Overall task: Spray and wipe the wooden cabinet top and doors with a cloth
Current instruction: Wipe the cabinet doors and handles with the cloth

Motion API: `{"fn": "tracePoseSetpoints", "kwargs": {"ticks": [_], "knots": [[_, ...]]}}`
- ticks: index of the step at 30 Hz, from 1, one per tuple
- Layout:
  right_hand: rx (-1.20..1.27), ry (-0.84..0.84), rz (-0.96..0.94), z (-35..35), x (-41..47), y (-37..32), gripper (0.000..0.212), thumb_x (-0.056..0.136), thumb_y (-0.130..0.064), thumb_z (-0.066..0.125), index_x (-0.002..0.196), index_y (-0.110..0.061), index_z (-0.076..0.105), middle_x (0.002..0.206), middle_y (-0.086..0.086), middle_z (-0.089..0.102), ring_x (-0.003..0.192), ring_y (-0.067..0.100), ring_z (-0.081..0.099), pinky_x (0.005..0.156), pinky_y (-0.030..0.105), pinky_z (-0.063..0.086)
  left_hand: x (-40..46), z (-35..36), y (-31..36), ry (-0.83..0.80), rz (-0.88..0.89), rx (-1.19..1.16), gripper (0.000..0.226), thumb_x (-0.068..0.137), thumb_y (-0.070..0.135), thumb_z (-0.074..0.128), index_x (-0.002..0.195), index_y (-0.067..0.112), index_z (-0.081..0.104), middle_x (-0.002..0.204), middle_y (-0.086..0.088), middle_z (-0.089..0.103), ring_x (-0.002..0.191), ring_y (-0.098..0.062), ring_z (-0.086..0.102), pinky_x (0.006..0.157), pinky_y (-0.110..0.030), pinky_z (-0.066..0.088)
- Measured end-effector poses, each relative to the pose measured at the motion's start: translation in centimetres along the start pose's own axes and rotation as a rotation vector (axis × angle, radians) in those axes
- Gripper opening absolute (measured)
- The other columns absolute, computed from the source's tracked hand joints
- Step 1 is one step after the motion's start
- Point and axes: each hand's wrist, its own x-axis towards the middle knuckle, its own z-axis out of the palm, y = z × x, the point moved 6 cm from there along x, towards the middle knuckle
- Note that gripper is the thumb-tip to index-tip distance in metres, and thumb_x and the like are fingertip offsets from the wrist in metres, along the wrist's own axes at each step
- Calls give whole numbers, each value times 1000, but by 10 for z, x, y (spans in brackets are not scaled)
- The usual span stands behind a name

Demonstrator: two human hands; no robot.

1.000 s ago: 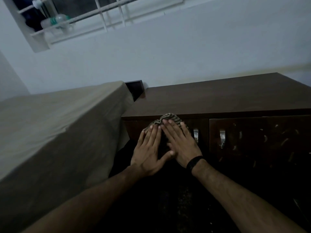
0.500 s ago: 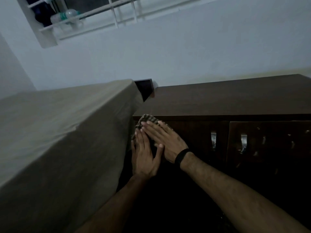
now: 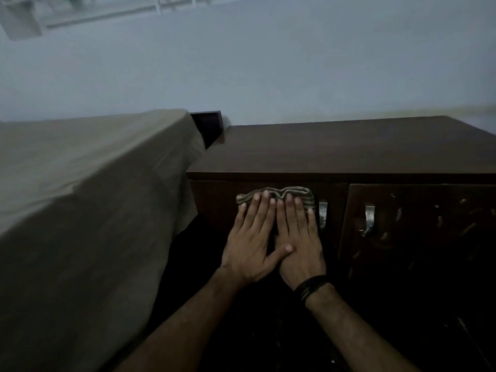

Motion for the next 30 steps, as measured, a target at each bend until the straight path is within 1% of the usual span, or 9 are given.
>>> {"fn": "tracePoseSetpoints", "kwargs": {"ticks": [4,9,12,15,17,20,22,26,30], "knots": [[50,-7,0,17,-20,4,71,98,-35,22,156,-6,-7,164,14,-16,153,29,-10,123,46,-8,-19,17,1,-21,52,7,84,98,67,24,158,13,1,166,-4,-11,154,-20,-5,124,-40,-1],[42,-36,-39,29,-30,1,70,99,-34,19,156,-7,-12,164,14,-17,152,29,-12,122,47,-10,-30,33,3,-29,-19,-15,79,100,65,20,159,13,6,167,-3,-8,154,-18,-4,124,-38,0],[48,13,-63,26,-19,-4,73,97,-36,23,156,-7,-10,164,14,-17,152,28,-13,122,47,-10,-29,31,-4,-18,-85,-55,80,99,65,15,158,14,-1,166,-1,-15,154,-17,-7,124,-35,-6],[51,83,-182,8,12,-13,74,99,-35,27,156,-8,-11,164,10,-20,152,24,-16,123,44,-9,-23,23,-21,56,-223,-107,78,99,64,11,157,15,-10,165,-3,-19,154,-18,-11,123,-34,-9],[2,103,-265,-1,35,-26,72,102,-35,30,157,-10,-10,163,8,-21,151,22,-19,122,42,-10,-18,13,-36,152,-342,-161,76,100,61,10,157,13,-7,165,-5,-14,154,-19,-9,123,-33,-8],[-100,128,-287,-6,53,-42,77,102,-36,35,156,-10,-12,161,10,-27,149,25,-25,121,43,-16,-13,5,-48,226,-451,-237,74,100,59,9,156,12,-8,164,-4,-14,153,-17,-12,123,-32,-10],[-122,149,-284,0,49,-45,80,99,-33,37,155,-9,-15,161,10,-28,148,25,-26,120,43,-17,-17,9,-46,237,-448,-264,74,101,58,12,155,13,-9,163,-2,-15,153,-17,-12,123,-32,-10],[-124,109,-350,20,28,-55,95,95,-35,51,155,-9,-17,162,10,-26,149,25,-24,120,44,-18,-42,38,-43,196,-501,-327,76,101,58,15,156,10,-4,164,-4,-14,153,-15,-13,123,-39,-3],[-201,130,-411,34,12,-62,87,97,-36,43,155,-8,-15,163,10,-24,150,25,-23,120,45,-19,-59,53,-41,150,-537,-329,79,99,62,13,156,11,-5,164,-2,-16,153,-15,-13,124,-39,-1]]}}
